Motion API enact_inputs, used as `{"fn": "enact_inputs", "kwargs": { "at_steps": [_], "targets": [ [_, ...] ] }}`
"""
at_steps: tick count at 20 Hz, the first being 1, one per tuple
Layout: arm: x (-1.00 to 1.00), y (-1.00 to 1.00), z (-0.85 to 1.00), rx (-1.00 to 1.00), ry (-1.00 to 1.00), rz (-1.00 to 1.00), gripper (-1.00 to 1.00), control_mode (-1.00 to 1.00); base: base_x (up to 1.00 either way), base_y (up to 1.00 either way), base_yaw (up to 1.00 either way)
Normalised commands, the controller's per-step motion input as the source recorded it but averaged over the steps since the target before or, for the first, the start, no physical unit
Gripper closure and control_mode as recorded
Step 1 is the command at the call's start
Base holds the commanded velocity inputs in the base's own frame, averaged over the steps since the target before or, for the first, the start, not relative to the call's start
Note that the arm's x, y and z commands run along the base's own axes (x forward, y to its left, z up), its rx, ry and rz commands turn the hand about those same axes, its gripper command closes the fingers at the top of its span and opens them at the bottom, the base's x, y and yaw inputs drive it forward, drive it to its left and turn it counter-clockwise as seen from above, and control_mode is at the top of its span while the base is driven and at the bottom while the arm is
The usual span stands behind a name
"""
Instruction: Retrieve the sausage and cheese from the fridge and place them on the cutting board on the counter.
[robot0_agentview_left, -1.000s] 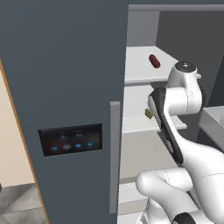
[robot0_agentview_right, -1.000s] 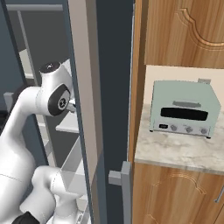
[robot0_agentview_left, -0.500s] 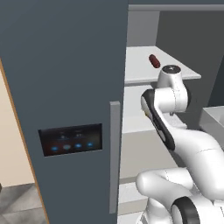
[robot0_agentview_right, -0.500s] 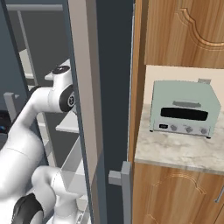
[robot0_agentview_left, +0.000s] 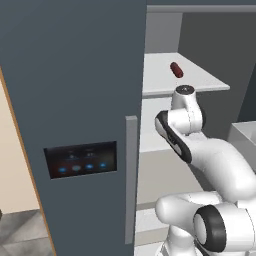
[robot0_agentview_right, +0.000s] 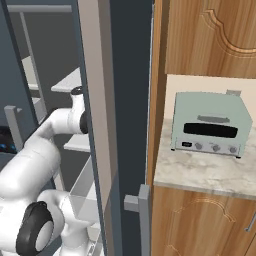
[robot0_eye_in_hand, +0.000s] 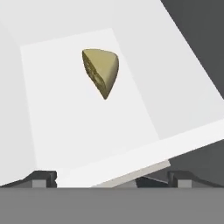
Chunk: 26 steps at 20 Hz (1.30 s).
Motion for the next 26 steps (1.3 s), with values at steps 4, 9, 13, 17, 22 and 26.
{"fn": "enact_inputs", "kwargs": {
  "at_steps": [4,9,13,17,22,26],
  "targets": [
    [0.58,0.0,-0.16,0.0,0.0,0.0,-1.0,-1.0,0.0,0.0,0.0],
    [0.53,0.0,-0.16,0.0,0.0,0.0,-1.0,-1.0,0.0,0.0,0.0],
    [0.47,0.0,-0.29,0.0,0.0,0.0,-1.0,-1.0,0.0,0.0,0.0],
    [0.46,-0.03,-0.2,0.0,0.0,0.0,-1.0,-1.0,0.0,0.0,0.0],
    [0.38,-0.07,-0.12,0.0,0.0,0.0,-1.0,-1.0,0.0,0.0,0.0],
    [0.33,-0.12,0.0,0.0,0.01,0.0,-1.0,-1.0,0.0,0.0,0.0]
  ]
}}
